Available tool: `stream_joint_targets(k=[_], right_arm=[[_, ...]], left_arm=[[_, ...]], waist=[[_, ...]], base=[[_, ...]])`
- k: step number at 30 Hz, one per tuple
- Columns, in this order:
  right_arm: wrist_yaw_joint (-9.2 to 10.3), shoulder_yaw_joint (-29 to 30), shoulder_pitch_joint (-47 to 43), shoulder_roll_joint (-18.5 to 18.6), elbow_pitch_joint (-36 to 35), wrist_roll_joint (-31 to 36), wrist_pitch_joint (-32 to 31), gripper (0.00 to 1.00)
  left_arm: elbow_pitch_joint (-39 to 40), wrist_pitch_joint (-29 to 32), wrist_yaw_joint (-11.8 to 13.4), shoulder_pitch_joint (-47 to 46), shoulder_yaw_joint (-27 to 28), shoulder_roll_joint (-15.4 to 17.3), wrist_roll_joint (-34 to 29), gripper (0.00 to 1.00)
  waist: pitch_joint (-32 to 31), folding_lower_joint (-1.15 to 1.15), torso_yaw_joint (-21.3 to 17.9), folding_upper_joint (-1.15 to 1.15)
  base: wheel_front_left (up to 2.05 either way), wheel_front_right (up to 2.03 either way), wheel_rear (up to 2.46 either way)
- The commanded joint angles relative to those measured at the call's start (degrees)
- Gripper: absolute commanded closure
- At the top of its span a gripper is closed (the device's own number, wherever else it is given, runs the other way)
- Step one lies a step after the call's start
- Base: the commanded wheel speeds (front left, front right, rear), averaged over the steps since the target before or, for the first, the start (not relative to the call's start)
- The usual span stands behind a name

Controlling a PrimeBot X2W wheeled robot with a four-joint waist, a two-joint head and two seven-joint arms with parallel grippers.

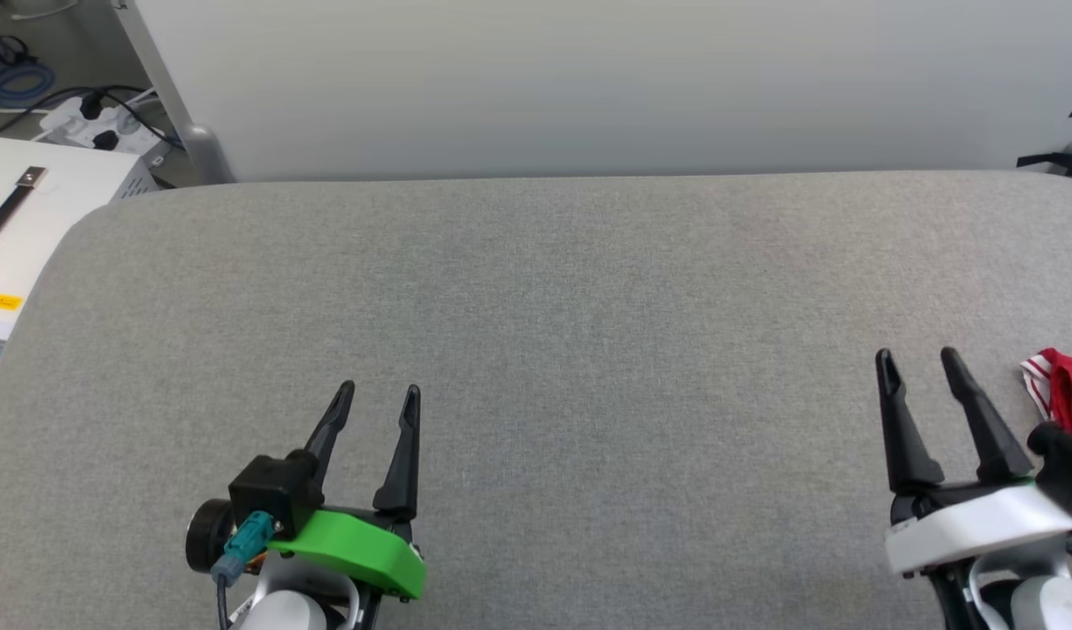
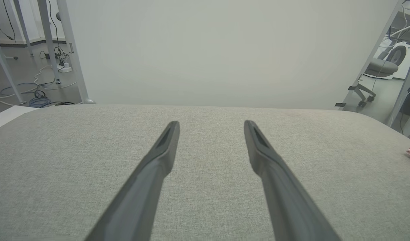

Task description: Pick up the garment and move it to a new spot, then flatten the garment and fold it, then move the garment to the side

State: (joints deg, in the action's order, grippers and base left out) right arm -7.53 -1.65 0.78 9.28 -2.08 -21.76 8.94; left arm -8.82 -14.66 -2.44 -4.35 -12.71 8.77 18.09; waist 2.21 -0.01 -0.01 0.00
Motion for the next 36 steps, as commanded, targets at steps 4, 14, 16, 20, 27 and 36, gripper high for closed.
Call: stream_joint_targets(k=[4,14,16,20,27,36], right_arm=[[0.04,-1.0,-1.59,-1.3,1.76,0.59,2.08,0.0],[0.04,-2.04,-1.4,-1.71,3.32,2.07,3.11,0.0],[0.04,-1.93,-1.36,-1.8,3.33,2.17,3.14,0.0],[0.04,-1.84,-1.3,-2.02,3.14,2.33,3.19,0.0],[0.04,-1.92,-1.18,-2.19,3.12,2.37,3.07,0.0],[0.0,-2.01,-1.1,-2.08,3.22,2.06,2.88,1.0]], left_arm=[[0.41,-0.33,-0.28,1.19,1.38,-0.81,-2.29,0.0],[0.3,-0.33,-1.88,1.64,3.9,-2.5,-3.87,0.0],[0.12,-0.33,-2.08,1.67,4.14,-2.66,-4.11,0.0],[-0.13,-0.33,-2.42,1.52,4.52,-2.99,-4.57,0.0],[-0.55,-0.34,-2.98,1.47,5.13,-3.5,-4.95,0.0],[-0.78,0.13,-3.16,0.78,5.29,-3.65,-4.79,1.0]], waist=[[-0.59,0.01,0.41,0.0],[-0.87,0.01,0.46,0.0],[-0.82,0.01,0.45,0.0],[-0.62,0.01,0.45,0.0],[-0.51,0.01,0.4,0.0],[-0.65,0.01,0.45,0.0]], base=[[0.0,0.0,0.0],[0.0,0.0,0.0],[0.0,0.0,0.0],[0.0,0.0,0.0],[0.0,0.0,0.0],[0.0,0.0,0.0]])
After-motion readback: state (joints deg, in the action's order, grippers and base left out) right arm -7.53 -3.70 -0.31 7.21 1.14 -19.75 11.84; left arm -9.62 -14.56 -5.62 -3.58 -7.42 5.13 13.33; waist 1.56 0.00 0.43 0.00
